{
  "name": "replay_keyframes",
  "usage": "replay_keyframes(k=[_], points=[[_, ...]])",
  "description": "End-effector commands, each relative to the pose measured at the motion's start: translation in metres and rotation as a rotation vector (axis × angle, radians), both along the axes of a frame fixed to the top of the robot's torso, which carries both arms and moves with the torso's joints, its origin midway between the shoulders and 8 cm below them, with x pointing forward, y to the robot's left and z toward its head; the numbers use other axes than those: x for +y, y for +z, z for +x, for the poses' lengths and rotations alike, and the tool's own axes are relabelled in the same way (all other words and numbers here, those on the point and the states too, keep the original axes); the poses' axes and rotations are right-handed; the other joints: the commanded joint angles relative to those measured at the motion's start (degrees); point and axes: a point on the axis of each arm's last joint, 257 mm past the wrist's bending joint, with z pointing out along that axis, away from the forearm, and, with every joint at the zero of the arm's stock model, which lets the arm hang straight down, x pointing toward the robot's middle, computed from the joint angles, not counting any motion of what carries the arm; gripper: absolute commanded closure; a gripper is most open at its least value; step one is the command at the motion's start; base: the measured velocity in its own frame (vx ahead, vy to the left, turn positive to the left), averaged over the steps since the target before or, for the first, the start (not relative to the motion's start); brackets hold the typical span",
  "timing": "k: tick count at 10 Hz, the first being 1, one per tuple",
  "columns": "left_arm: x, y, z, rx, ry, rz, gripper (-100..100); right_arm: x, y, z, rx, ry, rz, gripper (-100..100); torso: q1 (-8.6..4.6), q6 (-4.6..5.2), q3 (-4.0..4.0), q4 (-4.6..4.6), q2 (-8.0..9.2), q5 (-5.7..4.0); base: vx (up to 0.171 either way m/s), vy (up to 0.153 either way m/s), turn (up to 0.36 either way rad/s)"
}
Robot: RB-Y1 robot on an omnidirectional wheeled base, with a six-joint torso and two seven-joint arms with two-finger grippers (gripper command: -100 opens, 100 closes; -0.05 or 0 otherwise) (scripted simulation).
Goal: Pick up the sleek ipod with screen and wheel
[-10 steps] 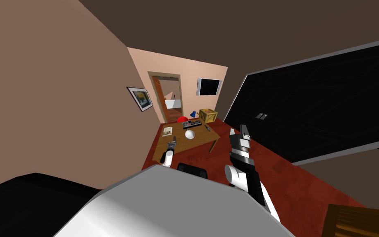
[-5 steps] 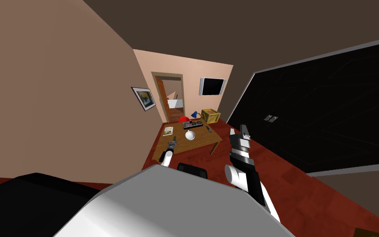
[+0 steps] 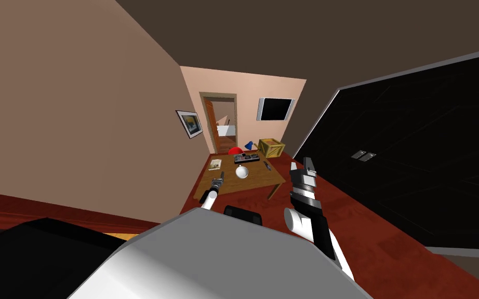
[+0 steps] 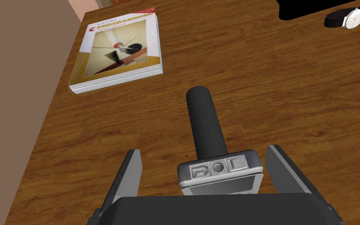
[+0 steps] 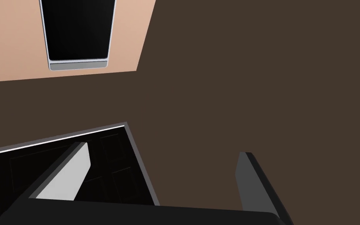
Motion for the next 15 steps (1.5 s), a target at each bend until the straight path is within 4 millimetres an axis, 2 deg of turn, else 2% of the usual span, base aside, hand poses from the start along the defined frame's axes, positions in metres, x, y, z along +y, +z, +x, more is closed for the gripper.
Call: replay_keyframes(k=[1, 5, 7, 8, 11, 12, 15], points=[[-0.002, 0.0, 0.001, 0.003, -0.017, 0.011, -100, 0.0, 0.0, 0.0, 0.0, 0.0, 0.0, 0, 0.0, 0.0, 0.0, 0.0, 0.0, 0.0, 0.026, -0.037, -0.024], [-0.002, -0.012, -0.006, 0.046, -0.078, -0.01, -100, 0.0, 0.0, 0.0, 0.0, 0.0, 0.0, 0, 0.06, 0.02, 0.02, 0.01, 0.03, 0.01, 0.044, -0.062, 0.163], [-0.004, -0.011, -0.005, 0.049, -0.093, 0.01, -100, 0.0, 0.0, 0.0, 0.0, 0.0, 0.0, 0, -0.03, 0.0, -0.02, -0.01, -0.03, -0.01, 0.043, -0.052, 0.087], [-0.002, -0.019, -0.01, 0.077, -0.109, -0.011, -100, 0.0, 0.0, 0.0, 0.0, 0.0, 0.0, 0, 0.09, 0.02, 0.02, 0.01, 0.03, 0.01, 0.043, -0.057, 0.237], [-0.003, -0.019, -0.01, 0.08, -0.12, 0.002, -100, 0.0, 0.0, 0.0, 0.0, 0.0, 0.0, 0, 0.08, 0.02, 0.03, 0.01, 0.05, 0.01, 0.025, -0.04, 0.055], [-0.003, -0.019, -0.01, 0.081, -0.121, 0.002, 100, 0.0, 0.0, 0.0, 0.0, 0.0, 0.0, 0, 0.18, 0.02, 0.06, 0.02, 0.11, 0.04, 0.0, 0.0, 0.0], [-0.003, -0.019, -0.01, 0.08, -0.119, 0.0, 100, 0.0, 0.0, 0.0, 0.0, 0.0, 0.0, 0, 0.2, 0.04, 0.08, 0.02, 0.15, 0.03, 0.0, 0.0, 0.0]])
